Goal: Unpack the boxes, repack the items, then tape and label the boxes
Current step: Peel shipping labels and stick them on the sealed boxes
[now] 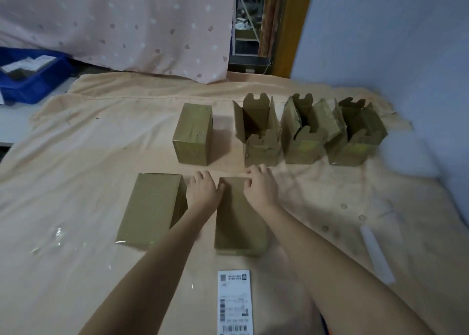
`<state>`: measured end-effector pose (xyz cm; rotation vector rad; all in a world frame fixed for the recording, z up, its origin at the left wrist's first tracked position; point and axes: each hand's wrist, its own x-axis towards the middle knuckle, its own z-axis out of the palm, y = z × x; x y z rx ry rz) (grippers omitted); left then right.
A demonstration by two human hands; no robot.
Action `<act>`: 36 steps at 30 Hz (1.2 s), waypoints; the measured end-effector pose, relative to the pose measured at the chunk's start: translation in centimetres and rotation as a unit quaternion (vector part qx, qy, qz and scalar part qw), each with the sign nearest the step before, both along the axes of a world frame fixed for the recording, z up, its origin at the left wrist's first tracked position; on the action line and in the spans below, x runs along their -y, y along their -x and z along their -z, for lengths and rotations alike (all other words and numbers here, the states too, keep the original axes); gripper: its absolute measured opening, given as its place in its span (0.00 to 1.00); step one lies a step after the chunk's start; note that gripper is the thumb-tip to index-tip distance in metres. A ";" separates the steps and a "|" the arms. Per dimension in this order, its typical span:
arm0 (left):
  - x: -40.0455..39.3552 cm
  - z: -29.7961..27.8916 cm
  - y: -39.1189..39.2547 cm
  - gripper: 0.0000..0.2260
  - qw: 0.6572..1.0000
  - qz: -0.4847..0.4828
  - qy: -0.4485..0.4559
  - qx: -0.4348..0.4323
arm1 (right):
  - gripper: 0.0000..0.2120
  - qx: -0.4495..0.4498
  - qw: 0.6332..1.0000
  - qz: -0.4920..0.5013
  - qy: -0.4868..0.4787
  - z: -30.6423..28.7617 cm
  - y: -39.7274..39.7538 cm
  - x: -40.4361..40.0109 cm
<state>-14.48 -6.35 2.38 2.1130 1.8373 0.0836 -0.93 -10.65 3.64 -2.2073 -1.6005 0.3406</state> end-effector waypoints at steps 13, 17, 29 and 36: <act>7.1 2.9 0.7 0.24 0.900 -0.115 0.188 0.376 | 0.18 -0.338 0.932 0.094 0.094 4.9 0.3 7.8; 7.7 2.8 0.2 0.24 0.901 -0.110 0.182 0.378 | 0.15 -0.401 0.908 0.105 0.065 4.0 -0.2 9.0; 9.5 2.6 -3.5 0.25 0.913 -0.075 0.181 0.358 | 0.12 -0.406 0.905 0.122 0.034 3.0 -3.7 11.6; 10.1 2.9 -5.1 0.24 0.921 -0.078 0.176 0.340 | 0.12 -0.398 0.907 0.126 0.050 3.4 -5.2 11.9</act>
